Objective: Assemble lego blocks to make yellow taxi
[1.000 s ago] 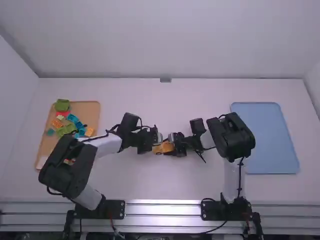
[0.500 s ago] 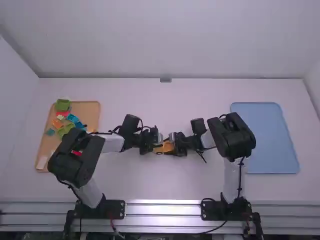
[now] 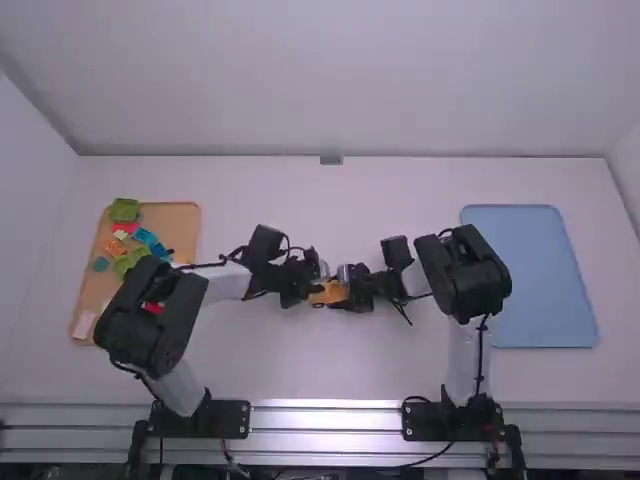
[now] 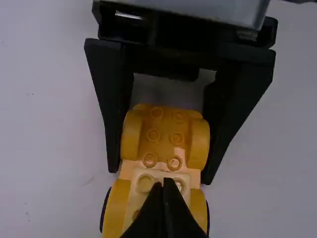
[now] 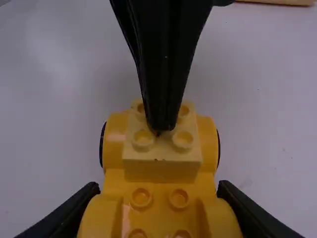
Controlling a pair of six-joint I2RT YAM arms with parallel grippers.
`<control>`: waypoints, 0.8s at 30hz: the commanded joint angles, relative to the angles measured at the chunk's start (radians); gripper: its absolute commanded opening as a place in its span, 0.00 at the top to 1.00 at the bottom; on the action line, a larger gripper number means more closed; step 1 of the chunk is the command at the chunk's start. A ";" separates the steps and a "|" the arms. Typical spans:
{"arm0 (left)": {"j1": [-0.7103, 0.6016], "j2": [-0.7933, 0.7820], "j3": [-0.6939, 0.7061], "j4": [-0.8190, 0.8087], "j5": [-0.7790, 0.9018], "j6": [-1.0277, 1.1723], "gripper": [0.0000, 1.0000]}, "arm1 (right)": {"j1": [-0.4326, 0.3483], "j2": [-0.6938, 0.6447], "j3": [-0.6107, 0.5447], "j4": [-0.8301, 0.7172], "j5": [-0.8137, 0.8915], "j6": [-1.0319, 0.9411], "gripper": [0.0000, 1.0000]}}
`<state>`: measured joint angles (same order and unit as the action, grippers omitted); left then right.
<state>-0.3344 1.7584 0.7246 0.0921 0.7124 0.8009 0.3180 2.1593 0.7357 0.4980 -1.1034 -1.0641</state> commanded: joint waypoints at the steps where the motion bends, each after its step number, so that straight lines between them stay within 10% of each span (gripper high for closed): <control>1: 0.002 0.079 -0.046 -0.048 -0.210 -0.004 0.98 | 0.010 0.013 -0.004 -0.009 0.026 -0.014 0.42; 9: 0.036 -0.114 0.075 -0.114 -0.043 -0.045 0.97 | 0.010 0.013 -0.001 -0.005 0.026 -0.006 0.32; 11: 0.048 -0.177 0.082 -0.114 -0.059 -0.095 0.80 | 0.010 0.012 -0.001 -0.006 0.027 -0.006 0.14; 13: 0.057 -0.238 0.082 -0.103 -0.103 -0.144 0.01 | 0.010 0.011 -0.001 -0.004 0.026 -0.006 0.05; 24: 0.061 -0.503 0.082 -0.182 -0.490 -0.488 0.01 | -0.031 -0.278 -0.002 -0.162 0.174 0.179 0.01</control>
<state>-0.2729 1.2942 0.7971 -0.0849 0.3412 0.4324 0.3016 1.9774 0.7326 0.3462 -0.9863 -0.9257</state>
